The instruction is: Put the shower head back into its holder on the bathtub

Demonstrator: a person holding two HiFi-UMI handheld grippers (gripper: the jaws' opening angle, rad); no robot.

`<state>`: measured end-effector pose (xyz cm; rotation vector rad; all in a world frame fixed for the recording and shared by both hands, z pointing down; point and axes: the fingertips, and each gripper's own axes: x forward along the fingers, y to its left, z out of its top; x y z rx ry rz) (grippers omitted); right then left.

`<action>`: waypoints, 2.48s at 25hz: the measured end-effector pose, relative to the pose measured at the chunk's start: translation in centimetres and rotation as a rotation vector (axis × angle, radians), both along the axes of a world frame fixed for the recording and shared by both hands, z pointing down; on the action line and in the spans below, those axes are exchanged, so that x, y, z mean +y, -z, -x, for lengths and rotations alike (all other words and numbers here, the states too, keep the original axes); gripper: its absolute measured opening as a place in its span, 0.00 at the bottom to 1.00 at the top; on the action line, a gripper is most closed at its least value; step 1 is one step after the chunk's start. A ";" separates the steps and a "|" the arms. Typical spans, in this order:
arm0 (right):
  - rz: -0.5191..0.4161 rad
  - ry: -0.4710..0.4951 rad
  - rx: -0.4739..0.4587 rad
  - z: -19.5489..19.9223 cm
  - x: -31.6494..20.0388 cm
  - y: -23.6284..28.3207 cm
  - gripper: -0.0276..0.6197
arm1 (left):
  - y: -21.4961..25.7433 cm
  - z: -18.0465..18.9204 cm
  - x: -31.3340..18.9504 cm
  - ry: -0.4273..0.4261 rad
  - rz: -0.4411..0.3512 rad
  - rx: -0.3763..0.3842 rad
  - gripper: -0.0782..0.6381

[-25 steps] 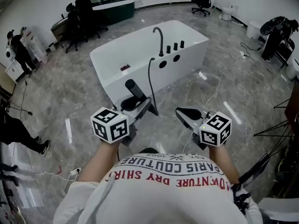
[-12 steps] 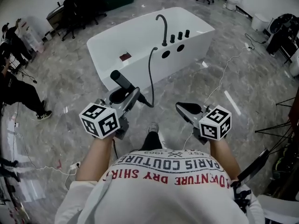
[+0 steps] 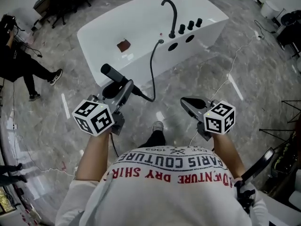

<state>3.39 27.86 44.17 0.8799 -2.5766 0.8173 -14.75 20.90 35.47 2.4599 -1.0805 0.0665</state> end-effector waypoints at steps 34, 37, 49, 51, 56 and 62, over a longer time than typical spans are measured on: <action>0.015 0.299 0.125 9.0 -21.5 -17.8 0.35 | 11.4 -0.8 -23.8 -0.012 -0.161 0.055 0.30; 0.028 0.302 0.194 9.0 -23.3 -20.9 0.36 | 11.8 -1.7 -25.6 -0.022 -0.153 0.071 0.30; 0.134 0.317 0.381 5.8 -25.8 -29.1 0.16 | 13.0 -0.7 -28.7 0.016 -0.188 0.046 0.30; 0.155 0.314 0.352 5.7 -25.5 -28.8 0.14 | 12.1 -0.2 -29.0 0.052 -0.202 -0.016 0.30; 0.214 0.268 0.210 5.7 -25.1 -25.4 0.14 | 11.0 0.5 -29.0 0.080 -0.197 -0.052 0.30; 0.196 0.188 0.056 5.6 -24.8 -19.6 0.14 | 9.3 1.0 -28.3 0.104 -0.183 -0.088 0.30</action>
